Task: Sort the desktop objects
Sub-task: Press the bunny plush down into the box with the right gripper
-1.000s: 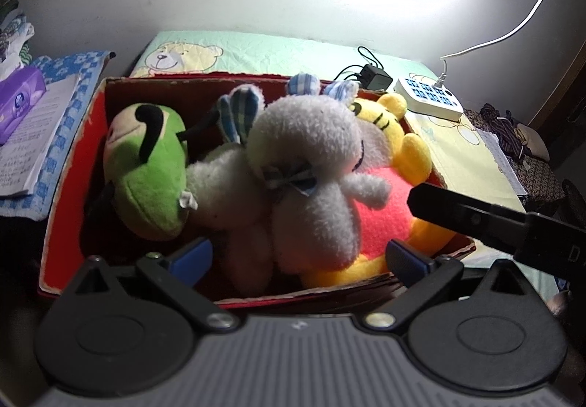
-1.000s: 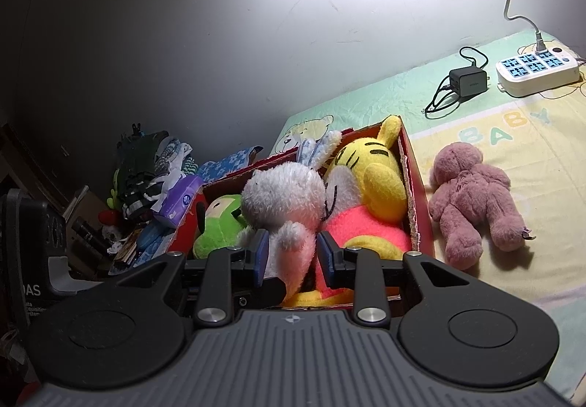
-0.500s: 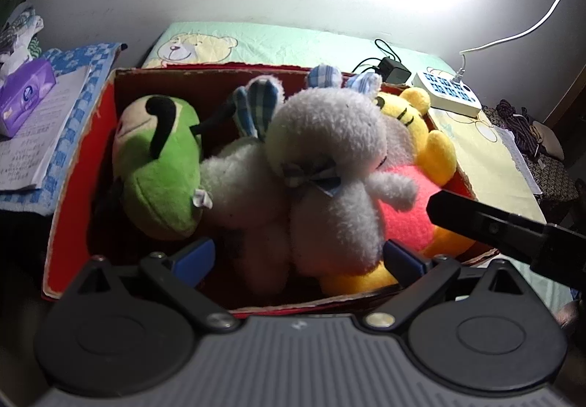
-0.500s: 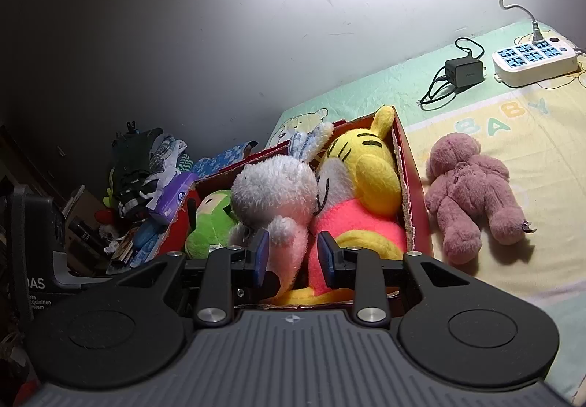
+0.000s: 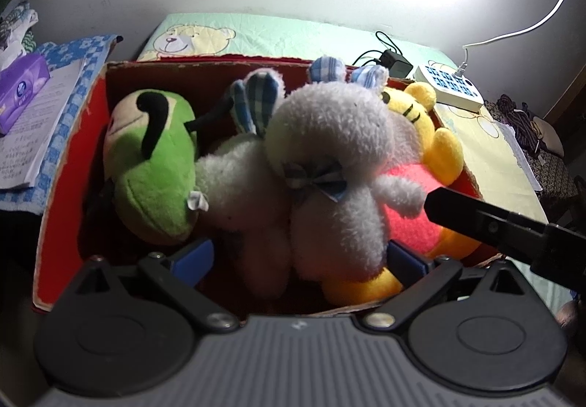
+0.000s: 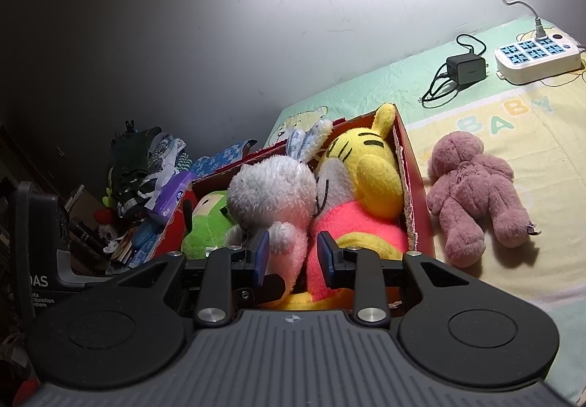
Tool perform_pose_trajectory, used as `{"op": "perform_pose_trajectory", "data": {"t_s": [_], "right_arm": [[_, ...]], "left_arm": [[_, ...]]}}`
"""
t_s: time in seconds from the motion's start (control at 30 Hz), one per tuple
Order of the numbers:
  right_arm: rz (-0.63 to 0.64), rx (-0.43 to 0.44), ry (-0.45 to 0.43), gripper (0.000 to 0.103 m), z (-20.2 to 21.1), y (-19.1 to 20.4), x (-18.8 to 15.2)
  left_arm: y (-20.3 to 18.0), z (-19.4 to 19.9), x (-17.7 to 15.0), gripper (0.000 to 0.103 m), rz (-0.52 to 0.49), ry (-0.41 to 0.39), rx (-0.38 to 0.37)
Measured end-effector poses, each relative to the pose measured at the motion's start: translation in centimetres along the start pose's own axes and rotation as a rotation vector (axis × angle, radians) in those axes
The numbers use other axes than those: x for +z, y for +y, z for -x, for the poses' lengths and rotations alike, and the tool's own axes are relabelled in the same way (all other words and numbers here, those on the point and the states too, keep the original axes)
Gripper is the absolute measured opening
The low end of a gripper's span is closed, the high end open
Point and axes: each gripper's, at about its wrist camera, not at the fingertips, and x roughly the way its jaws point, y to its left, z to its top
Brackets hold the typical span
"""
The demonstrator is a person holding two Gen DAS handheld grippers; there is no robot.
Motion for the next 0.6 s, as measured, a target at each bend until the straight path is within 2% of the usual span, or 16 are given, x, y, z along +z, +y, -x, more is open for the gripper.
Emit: {"op": "perform_pose_trajectory", "data": {"t_s": [0.6], "right_arm": [[0.000, 0.002, 0.006, 0.031, -0.29, -0.18, -0.05]], "left_arm": [[-0.10, -0.40, -0.05, 0.101, -0.002, 0.011, 0.006]]}}
